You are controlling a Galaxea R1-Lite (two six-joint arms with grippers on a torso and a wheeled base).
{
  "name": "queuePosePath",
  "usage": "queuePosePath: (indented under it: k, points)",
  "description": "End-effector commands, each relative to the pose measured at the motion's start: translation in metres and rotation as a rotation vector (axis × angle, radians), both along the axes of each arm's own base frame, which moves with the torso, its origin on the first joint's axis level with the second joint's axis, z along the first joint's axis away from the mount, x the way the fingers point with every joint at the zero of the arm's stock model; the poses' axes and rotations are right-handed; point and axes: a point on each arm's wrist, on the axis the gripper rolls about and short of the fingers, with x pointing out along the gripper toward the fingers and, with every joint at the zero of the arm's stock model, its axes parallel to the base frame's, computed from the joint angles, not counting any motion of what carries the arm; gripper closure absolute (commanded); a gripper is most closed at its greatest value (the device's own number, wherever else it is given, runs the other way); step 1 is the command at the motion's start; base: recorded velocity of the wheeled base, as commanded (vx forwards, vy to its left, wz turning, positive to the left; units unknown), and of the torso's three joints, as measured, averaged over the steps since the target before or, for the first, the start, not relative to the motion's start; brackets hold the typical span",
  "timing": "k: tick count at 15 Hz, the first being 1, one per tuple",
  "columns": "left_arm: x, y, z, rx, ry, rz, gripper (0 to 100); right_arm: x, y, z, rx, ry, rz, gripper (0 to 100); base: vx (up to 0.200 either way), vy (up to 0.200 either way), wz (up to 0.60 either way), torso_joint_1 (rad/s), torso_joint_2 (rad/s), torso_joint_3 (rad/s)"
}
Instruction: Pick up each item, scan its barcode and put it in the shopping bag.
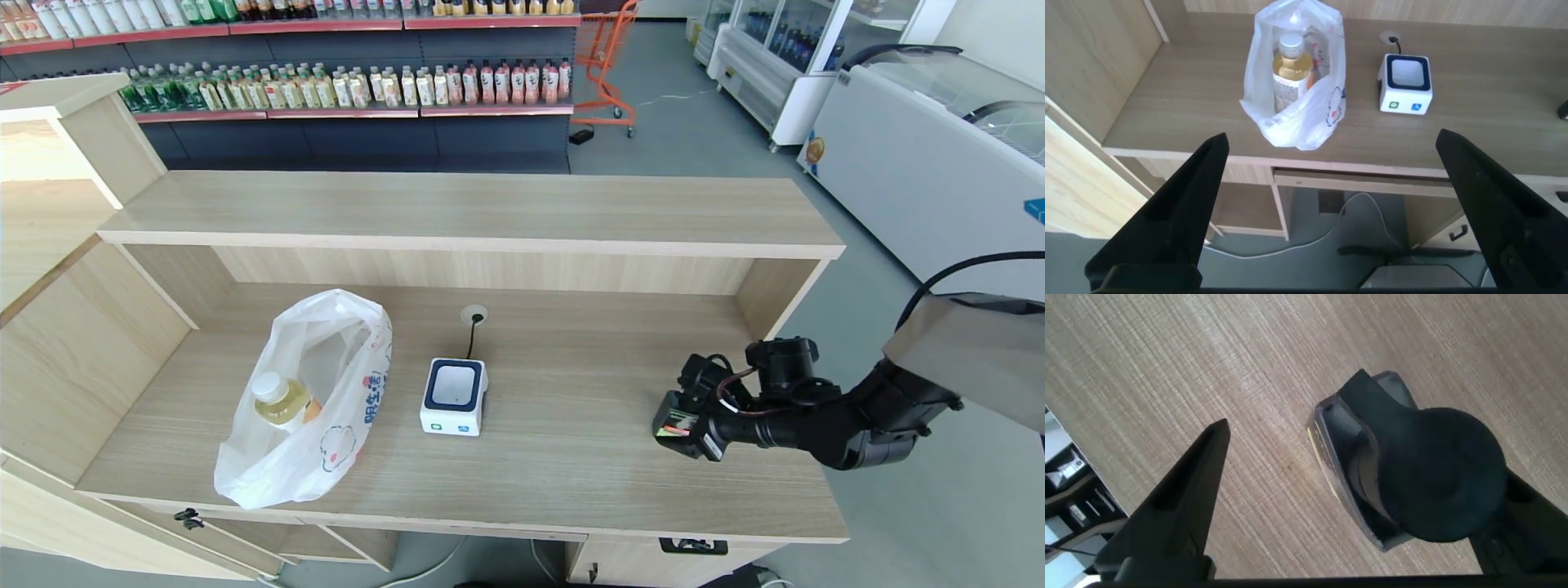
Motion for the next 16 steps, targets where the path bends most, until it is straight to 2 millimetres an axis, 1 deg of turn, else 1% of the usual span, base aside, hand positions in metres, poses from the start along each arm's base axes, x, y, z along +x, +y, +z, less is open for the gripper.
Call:
queuePosePath:
  k: [1,4,7,9,10,11,12,13,14,15,16]
  points:
    - [0.000,0.000,0.000,-0.001,0.000,0.002,0,0.002,0.001,-0.008,-0.003,0.016,0.002,100,0.000,0.000,0.00,0.000,0.00,0.000]
    - [0.000,0.000,0.000,-0.001,0.000,0.000,0,0.003,0.001,-0.009,-0.001,0.002,0.002,100,0.000,0.000,0.00,0.000,0.00,0.000]
    - [0.000,0.000,0.000,-0.001,0.000,0.000,0,0.001,0.001,-0.004,0.001,-0.012,0.002,100,0.000,0.000,0.00,0.000,0.00,0.000]
    - [0.000,0.000,0.000,-0.001,0.000,0.000,0,-0.001,0.000,0.023,0.013,-0.142,0.005,100,0.000,0.000,0.00,0.000,0.00,0.000]
    - [0.000,0.000,0.000,-0.001,0.000,0.000,0,-0.012,-0.005,0.058,0.003,-0.319,-0.010,100,0.000,0.000,0.00,0.000,0.00,0.000]
    - [0.000,0.000,0.000,-0.001,0.000,0.000,0,-0.034,-0.023,0.083,-0.053,-0.447,-0.059,100,0.000,0.000,0.00,0.000,0.00,0.000]
    - [0.000,0.000,0.000,-0.001,0.000,0.000,0,-0.064,-0.042,0.102,-0.150,-0.560,-0.080,100,0.000,0.000,0.00,0.000,0.00,0.000]
    - [0.000,0.000,0.000,-0.001,0.000,0.000,0,-0.089,-0.051,0.115,-0.242,-0.643,-0.056,100,0.000,0.000,0.00,0.000,0.00,0.000]
    - [0.000,0.000,0.000,-0.001,0.000,0.000,0,-0.102,-0.051,0.121,-0.288,-0.692,-0.002,100,0.000,0.000,0.00,0.000,0.00,0.000]
    - [0.000,0.000,0.000,-0.001,0.000,0.000,0,-0.115,-0.045,0.136,-0.335,-0.828,0.193,100,0.000,0.000,0.00,0.000,0.00,0.000]
    - [0.000,0.000,0.000,-0.001,0.000,0.000,0,-0.125,-0.035,0.144,-0.391,-0.942,0.353,100,0.000,0.000,0.00,0.000,0.00,0.000]
